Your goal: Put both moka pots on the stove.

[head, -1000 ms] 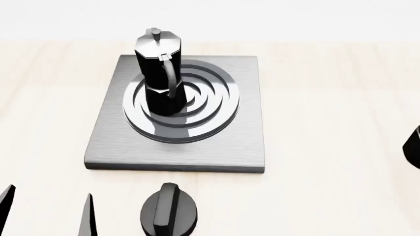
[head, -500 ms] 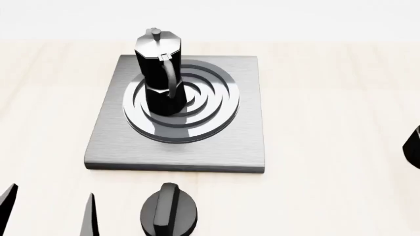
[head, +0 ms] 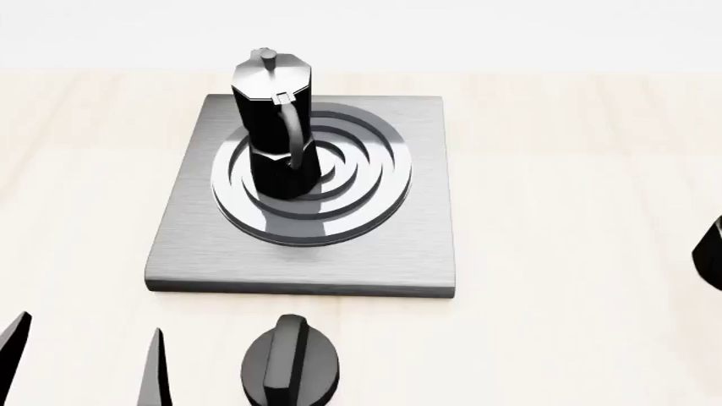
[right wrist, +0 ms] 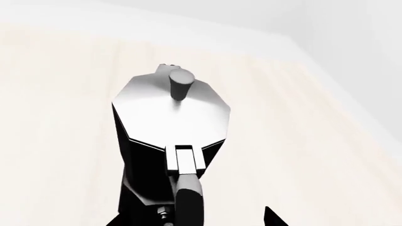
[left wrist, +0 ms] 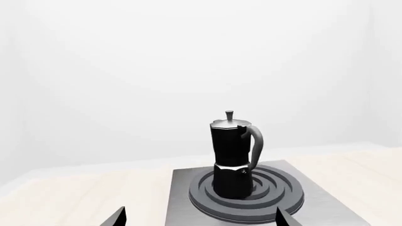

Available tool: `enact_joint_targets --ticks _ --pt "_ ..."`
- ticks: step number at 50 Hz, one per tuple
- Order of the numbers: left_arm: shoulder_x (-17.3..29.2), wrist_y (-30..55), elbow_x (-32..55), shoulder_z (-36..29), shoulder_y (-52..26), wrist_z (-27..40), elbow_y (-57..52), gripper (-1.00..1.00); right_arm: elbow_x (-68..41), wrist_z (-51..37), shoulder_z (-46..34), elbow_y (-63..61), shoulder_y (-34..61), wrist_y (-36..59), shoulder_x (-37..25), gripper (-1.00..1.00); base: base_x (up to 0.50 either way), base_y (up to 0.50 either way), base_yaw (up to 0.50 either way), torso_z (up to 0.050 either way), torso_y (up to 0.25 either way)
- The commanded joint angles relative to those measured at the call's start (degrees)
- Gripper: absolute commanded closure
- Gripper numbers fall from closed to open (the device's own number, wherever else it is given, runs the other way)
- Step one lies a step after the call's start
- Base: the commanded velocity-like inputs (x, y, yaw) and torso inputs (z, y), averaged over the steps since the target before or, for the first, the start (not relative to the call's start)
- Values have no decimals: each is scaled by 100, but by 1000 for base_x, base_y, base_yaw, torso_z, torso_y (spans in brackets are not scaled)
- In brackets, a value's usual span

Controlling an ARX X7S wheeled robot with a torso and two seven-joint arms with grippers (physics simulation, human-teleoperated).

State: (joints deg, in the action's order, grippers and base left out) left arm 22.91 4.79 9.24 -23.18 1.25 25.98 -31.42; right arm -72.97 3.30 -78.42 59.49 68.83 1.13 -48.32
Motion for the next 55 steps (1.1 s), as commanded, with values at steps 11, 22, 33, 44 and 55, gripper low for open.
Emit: enact_joint_targets --ticks 11,22,33,44,55 --pt "23 -22 -4 -27 14 33 -2 -100 11 198 51 489 -55 -82 335 100 0 0 0 0 0" --pt "55 -11 4 -30 48 55 -46 -100 -35 210 112 333 -71 -97 313 100 0 0 0 0 0" --pt "81 3 3 -27 58 82 -96 -100 -134 -339 447 530 89 -698 481 100 1 0 0 0 0" --pt "106 -12 35 -5 76 100 -99 -100 93 -980 403 -283 400 -881 326 100 0 0 0 0 0" --pt "161 -48 10 11 202 162 -189 -100 250 -936 312 -246 587 -815 643 100 0 0 0 0 0"
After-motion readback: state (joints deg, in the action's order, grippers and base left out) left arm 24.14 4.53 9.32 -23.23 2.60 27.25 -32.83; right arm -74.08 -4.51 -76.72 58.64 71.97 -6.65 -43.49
